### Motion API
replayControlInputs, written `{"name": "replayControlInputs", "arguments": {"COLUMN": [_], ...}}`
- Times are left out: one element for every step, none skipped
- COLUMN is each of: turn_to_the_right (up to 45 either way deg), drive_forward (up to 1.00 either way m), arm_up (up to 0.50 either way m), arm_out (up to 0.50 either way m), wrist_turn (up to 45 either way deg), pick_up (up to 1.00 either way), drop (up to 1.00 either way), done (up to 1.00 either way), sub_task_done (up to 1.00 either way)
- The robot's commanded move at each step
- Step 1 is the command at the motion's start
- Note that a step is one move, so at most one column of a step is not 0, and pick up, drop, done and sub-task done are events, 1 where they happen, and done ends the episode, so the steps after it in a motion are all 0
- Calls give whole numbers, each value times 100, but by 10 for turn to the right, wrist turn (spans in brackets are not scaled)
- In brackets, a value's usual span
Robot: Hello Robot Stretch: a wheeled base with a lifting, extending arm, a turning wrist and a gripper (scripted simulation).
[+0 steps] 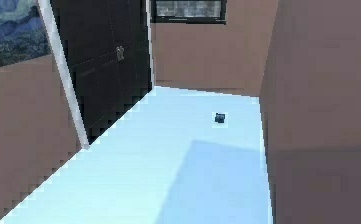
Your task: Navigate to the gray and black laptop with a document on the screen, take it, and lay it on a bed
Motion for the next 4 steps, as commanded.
{"name": "replayControlInputs", "arguments": {"turn_to_the_right": [-120, 0, -450, -150], "drive_forward": [0, 20, 0, 0], "arm_up": [0, 0, 0, 0], "arm_out": [0, 0, 0, 0], "wrist_turn": [0, 0, 0, 0], "pick_up": [0, 0, 0, 0], "drop": [0, 0, 0, 0], "done": [0, 0, 0, 0], "sub_task_done": [0, 0, 0, 0]}}
